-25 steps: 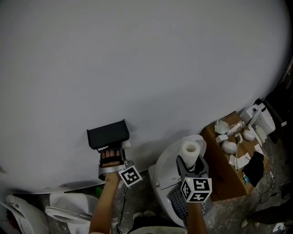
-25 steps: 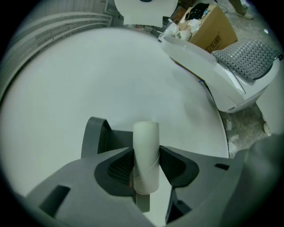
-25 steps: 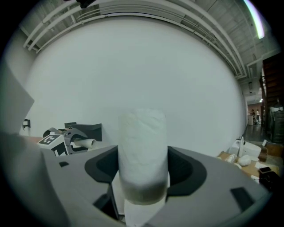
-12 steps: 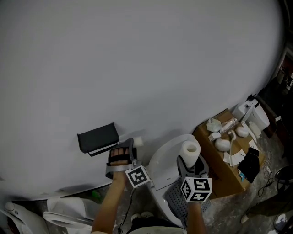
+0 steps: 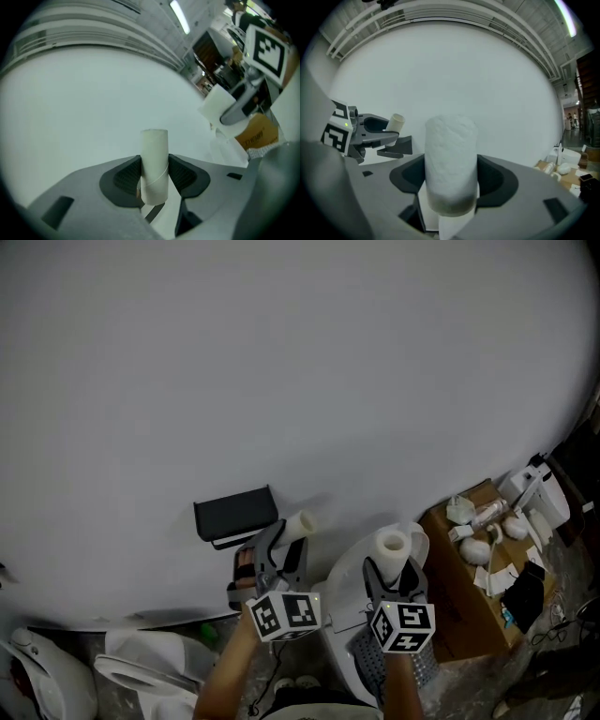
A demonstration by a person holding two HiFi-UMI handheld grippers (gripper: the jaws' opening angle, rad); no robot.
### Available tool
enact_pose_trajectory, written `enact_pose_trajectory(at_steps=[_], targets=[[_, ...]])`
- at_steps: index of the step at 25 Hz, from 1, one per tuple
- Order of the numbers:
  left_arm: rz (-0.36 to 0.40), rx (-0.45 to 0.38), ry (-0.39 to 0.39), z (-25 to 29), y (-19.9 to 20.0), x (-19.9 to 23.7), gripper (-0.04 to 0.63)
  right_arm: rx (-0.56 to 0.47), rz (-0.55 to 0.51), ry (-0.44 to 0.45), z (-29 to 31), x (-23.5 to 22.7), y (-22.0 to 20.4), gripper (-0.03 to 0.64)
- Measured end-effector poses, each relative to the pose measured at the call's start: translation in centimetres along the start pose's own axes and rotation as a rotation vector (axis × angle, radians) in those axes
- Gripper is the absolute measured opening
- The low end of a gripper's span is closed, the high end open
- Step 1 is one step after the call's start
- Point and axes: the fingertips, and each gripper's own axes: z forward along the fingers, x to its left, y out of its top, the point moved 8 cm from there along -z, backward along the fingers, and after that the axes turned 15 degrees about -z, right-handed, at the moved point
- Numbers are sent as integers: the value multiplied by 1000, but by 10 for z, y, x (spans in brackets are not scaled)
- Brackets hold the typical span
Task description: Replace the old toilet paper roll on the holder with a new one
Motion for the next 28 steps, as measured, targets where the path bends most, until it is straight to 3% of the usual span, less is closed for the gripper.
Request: enact_pose_trajectory(at_steps=[6,9,17,28], targets=[[-489,-111,24,-42,-12,63,181,-25,-13,88,13,38,11,304],[-644,-158,81,-66,-25,93,181,-37,-11,122,18,52,16,304],[-805,-156,259,-115,-65,128,181,-54,-10,197,28,84,22,304],[-758,-129,347,-133,-75,147,181,-6,-84,269,47,109,21,304]])
